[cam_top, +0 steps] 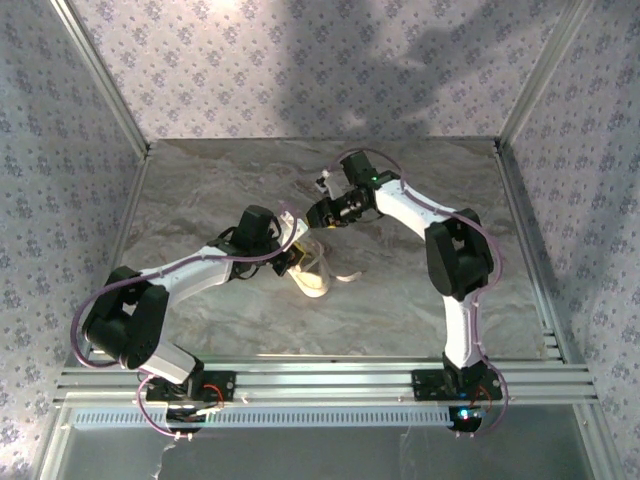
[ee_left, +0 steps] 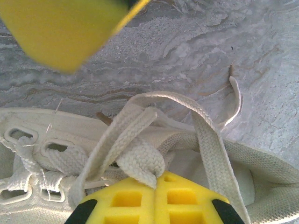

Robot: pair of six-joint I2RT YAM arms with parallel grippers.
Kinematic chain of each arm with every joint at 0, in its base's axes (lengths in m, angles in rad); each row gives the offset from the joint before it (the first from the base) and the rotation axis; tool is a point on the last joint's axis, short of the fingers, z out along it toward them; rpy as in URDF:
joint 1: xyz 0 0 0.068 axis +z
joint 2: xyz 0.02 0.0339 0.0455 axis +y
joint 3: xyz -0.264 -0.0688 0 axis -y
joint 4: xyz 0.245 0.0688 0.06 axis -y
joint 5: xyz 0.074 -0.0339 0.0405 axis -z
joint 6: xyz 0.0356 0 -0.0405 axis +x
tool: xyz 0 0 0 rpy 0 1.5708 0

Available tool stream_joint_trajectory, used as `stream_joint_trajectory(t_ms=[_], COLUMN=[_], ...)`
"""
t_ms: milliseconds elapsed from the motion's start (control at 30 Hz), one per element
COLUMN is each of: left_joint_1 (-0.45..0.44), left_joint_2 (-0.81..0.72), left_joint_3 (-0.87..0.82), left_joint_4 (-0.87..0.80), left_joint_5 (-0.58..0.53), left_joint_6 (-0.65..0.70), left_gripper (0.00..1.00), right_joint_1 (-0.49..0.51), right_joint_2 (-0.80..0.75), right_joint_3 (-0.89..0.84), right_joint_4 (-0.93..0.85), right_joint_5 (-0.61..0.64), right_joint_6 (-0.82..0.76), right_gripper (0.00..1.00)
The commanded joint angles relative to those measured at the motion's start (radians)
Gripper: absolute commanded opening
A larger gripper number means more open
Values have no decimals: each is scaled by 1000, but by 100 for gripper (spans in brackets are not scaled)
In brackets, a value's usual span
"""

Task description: Tie the shoes

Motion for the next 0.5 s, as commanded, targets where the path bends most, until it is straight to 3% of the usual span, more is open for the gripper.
stream_joint_trajectory(t_ms=[0, 200, 300, 367, 467], left_joint_1=[-7, -16, -16, -17, -18], left_joint_2=[19, 15, 14, 16, 15], left_joint_3=[0, -16, -18, -17, -18], left_joint_4=[1, 23, 27, 27, 24], left_joint_5=[-45, -70, -74, -77, -81], left_joint_6=[10, 15, 18, 21, 24], left_gripper=[0, 0, 0, 0, 0], right_joint_1=[28, 49, 52, 54, 54], right_joint_2=[35, 68, 79, 79, 69], right_joint_3=[40, 71, 78, 80, 83], right_joint_4=[-23, -58, -61, -62, -58], right_joint_5=[-9, -21, -43, -56, -62], right_joint_6=[85, 97, 94, 92, 82], right_gripper=[46, 46, 41, 31, 7])
